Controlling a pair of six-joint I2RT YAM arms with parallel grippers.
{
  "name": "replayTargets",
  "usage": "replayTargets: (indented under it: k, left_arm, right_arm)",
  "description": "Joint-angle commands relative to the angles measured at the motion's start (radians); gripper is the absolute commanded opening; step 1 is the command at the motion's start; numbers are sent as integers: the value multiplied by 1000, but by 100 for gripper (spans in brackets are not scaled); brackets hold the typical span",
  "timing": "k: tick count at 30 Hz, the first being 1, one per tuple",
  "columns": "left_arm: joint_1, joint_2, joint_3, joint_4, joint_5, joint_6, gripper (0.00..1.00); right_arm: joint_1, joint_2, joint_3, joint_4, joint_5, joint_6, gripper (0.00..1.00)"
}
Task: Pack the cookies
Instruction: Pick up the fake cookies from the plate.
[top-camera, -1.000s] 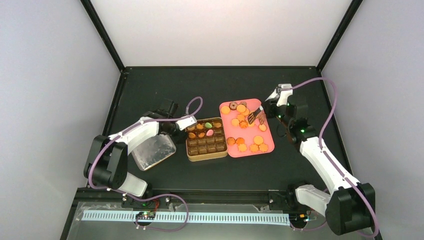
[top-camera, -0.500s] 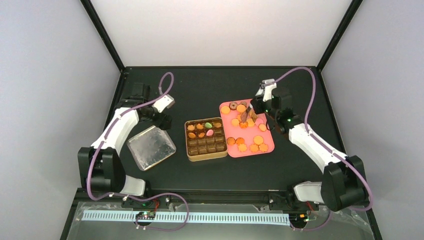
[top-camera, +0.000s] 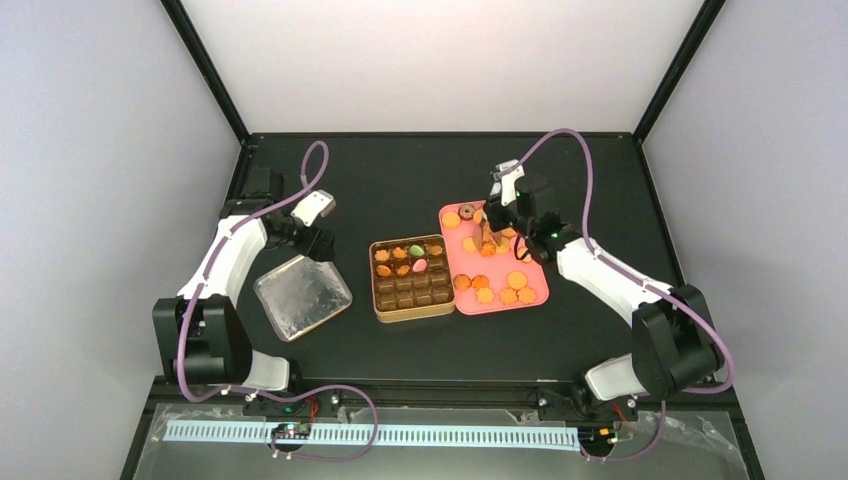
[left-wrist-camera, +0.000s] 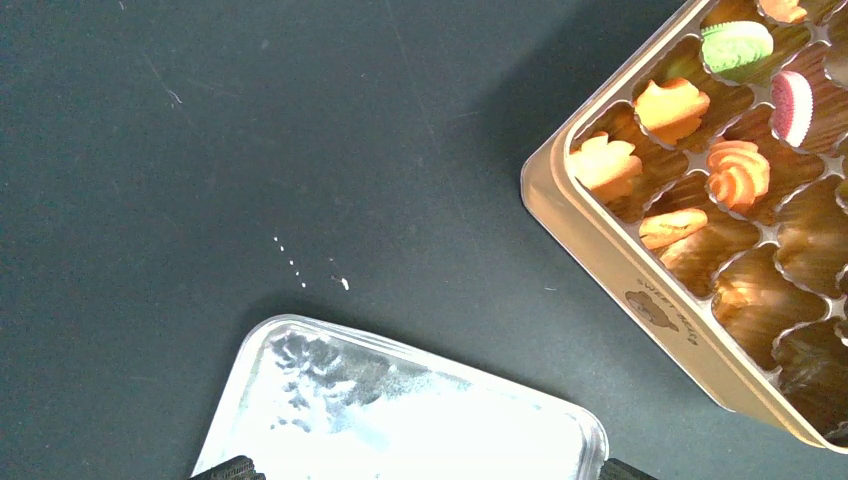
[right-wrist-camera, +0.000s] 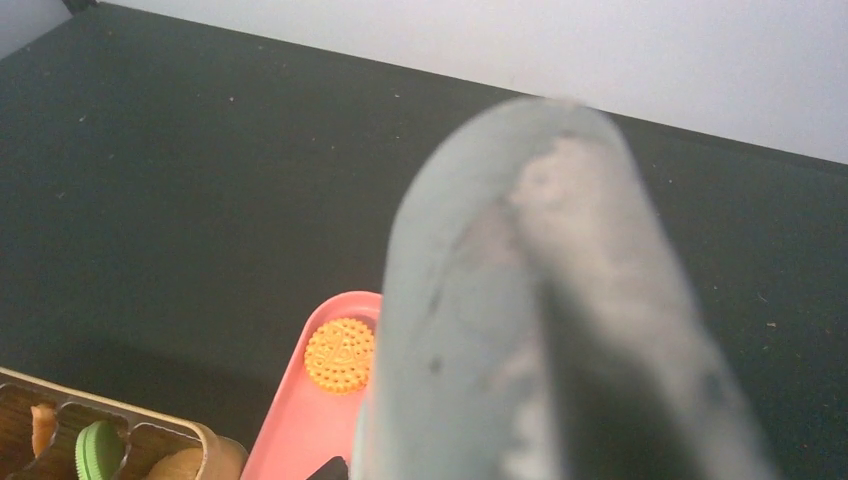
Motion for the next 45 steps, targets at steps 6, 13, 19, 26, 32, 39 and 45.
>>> replayTargets:
  k: [6, 13, 19, 26, 32, 39, 45]
  left_arm:
    - [8, -39, 25, -14, 44, -34, 90]
    - [9, -47, 25, -6, 47, -49, 90]
    - [10, -47, 29, 1, 44, -56, 90]
    - [11, -47, 38, 9, 54, -70, 90]
    - [11, -49, 44, 11, 58, -77, 90]
    - [11, -48, 46, 14, 62, -81, 90]
    - [10, -45, 49, 16, 66, -84, 90]
  right_arm:
    - [61, 29, 16, 24, 109, -81, 39]
    - [104, 39, 4, 11, 138, -92, 38]
    - [110, 3, -33, 14, 128, -71, 35]
    - [131, -30, -60, 2, 111, -53, 27]
    - [145, -54, -68, -15, 105, -36, 26]
    - [152, -65, -71, -35, 116, -28, 41]
    - [153, -63, -88, -31, 107, -13, 47]
